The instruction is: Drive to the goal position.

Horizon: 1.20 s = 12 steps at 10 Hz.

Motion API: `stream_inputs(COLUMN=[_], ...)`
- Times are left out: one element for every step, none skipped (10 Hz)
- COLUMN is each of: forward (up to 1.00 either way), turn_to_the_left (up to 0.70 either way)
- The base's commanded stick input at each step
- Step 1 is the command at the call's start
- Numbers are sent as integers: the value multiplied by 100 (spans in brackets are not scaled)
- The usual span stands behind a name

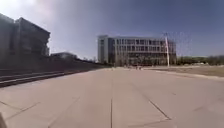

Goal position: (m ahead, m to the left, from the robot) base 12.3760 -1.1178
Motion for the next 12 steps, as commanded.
stream_inputs(forward=[100,100,100,100,100,100,100,100,100,100,100,100], turn_to_the_left=[0,22,27,27,27,27,27,27,27,27,27,27])
